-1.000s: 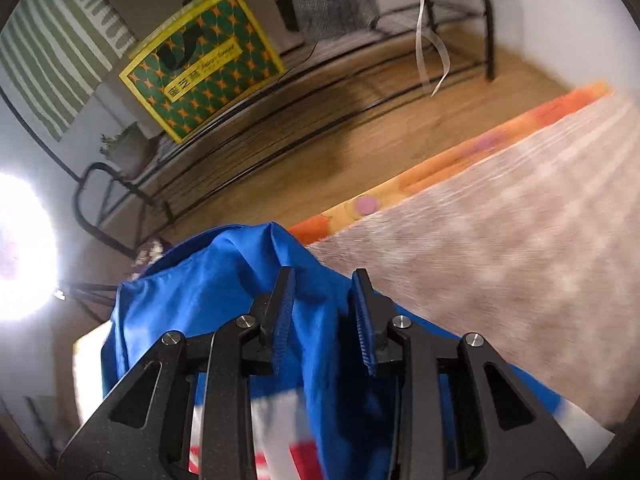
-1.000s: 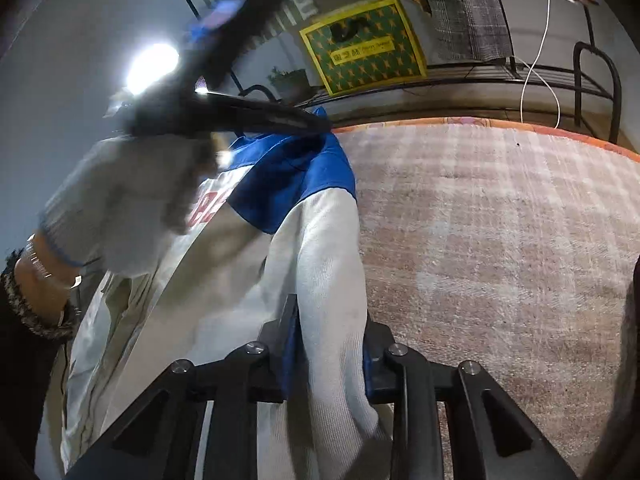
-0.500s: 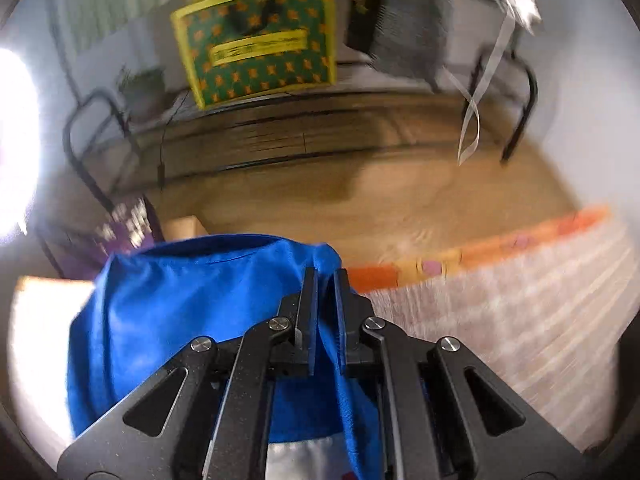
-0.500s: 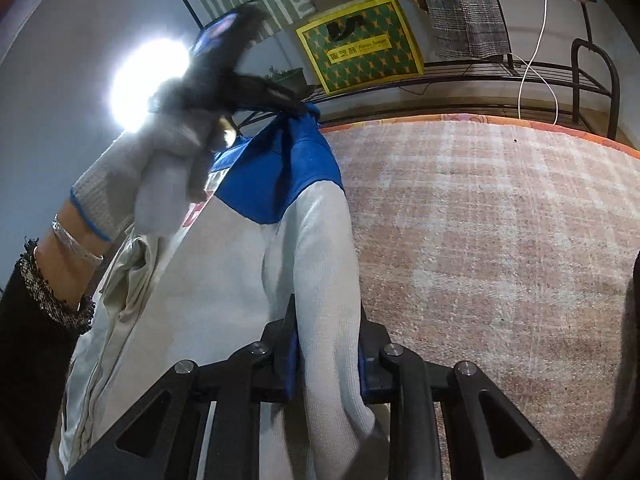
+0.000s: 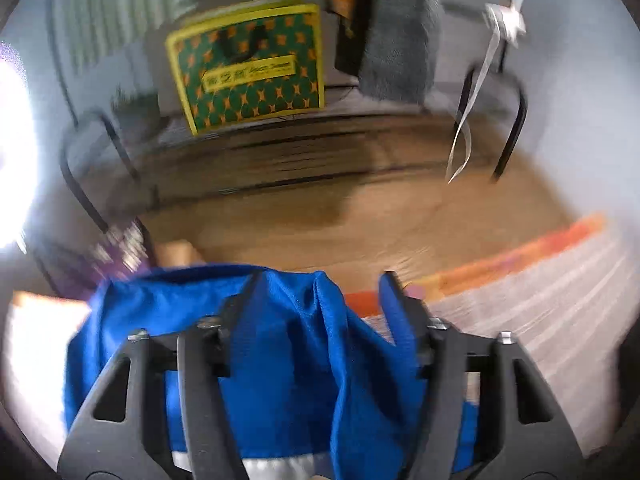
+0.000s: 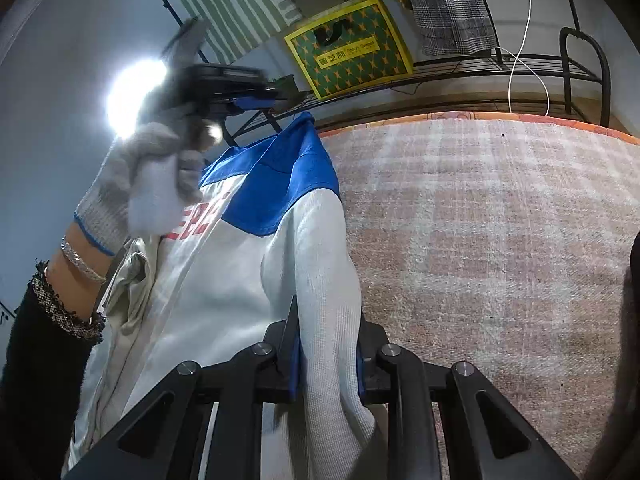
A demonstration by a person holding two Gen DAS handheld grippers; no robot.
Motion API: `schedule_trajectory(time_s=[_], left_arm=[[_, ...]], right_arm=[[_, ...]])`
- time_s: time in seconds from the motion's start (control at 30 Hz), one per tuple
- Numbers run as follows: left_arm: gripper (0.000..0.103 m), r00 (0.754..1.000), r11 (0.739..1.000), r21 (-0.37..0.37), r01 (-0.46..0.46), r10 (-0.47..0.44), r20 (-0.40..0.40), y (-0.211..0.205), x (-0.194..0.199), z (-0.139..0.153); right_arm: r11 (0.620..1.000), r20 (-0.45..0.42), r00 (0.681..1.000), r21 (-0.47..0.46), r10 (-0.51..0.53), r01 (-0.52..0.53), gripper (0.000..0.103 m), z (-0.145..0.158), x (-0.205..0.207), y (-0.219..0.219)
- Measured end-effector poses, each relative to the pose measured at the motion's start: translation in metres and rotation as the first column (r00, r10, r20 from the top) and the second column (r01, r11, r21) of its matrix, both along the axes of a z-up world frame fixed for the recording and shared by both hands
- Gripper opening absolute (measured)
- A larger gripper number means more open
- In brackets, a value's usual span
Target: Fold large clothes
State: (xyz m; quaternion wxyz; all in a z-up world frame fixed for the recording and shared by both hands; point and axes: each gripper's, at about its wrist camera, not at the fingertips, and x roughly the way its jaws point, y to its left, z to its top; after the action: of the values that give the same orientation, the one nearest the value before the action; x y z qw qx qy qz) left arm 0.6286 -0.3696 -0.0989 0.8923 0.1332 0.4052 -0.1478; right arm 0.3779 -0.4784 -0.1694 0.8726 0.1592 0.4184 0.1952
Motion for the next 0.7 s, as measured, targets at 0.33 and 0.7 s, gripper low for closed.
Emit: schedule_trajectory(time_s=[0.33, 0.7], left_arm=[[0.008, 0.993, 0.993, -0.06, -0.105, 0.101, -0.065, 0.029, 0.018, -0.033], [0.0, 0.965, 0.908, -0.327, -0.262, 0.252, -0.073, 0.09, 0.029, -0.001]], right_arm=[[1.0, 0.03, 1.0, -0.005, 0.009, -0.009, 0.017, 0.004, -0.005, 0.002], [0.999, -0.007, 1.0, 0.04, -0.017, 0.017, 0.016, -0.002, 0.0, -0.009]])
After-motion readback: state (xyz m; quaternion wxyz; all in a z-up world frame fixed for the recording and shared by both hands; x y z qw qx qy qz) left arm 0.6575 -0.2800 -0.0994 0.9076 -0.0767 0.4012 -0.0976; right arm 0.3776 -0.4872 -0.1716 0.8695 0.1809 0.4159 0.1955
